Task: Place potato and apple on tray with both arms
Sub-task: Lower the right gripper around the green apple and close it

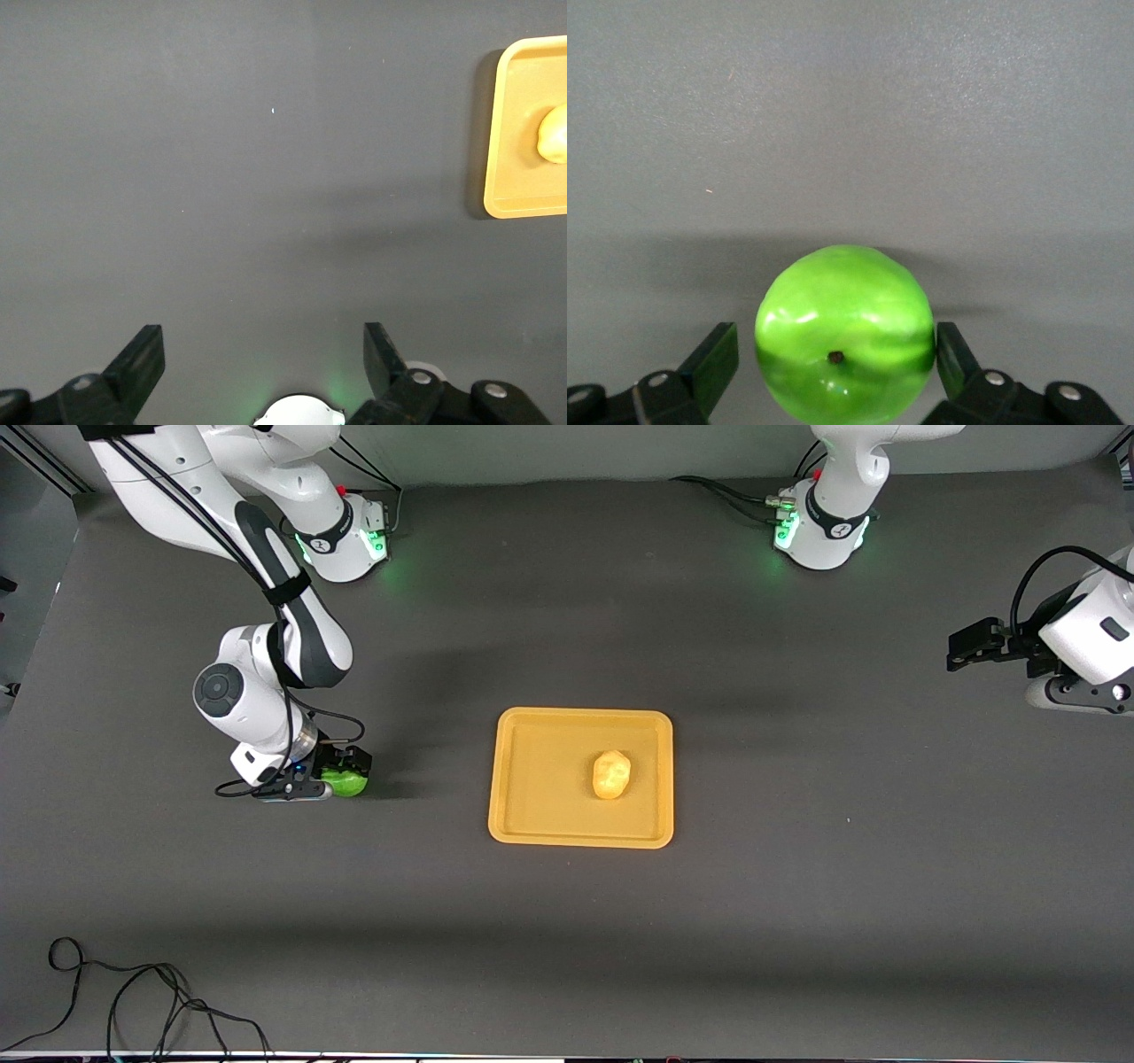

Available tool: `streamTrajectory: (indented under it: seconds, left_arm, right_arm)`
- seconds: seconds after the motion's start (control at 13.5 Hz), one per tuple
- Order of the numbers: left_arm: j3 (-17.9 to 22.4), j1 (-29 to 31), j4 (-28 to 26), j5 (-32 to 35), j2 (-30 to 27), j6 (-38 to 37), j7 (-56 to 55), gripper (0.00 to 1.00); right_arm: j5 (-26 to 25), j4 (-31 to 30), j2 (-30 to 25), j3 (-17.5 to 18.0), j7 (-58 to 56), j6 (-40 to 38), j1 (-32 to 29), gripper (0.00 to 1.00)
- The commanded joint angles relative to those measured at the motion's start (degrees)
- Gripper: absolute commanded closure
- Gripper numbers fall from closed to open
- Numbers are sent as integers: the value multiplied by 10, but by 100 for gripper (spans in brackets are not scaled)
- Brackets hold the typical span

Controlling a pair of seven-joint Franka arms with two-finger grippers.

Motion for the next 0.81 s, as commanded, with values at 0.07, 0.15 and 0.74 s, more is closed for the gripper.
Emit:
streamTrajectory:
  seconds: [0.07, 0.15, 0.74]
  left_arm:
    - [6, -14, -9, 11, -10, 2, -13, 0]
    - [6, -14, -9, 16, -10, 2, -13, 0]
    - [6, -13, -8, 26, -9, 8, -12, 0]
  right_arm:
    - [14, -6, 0, -5, -3, 13, 7, 38]
    - [14, -5, -1, -5, -2, 12, 7, 54]
    - [15, 224, -17, -3, 205, -248, 108, 65]
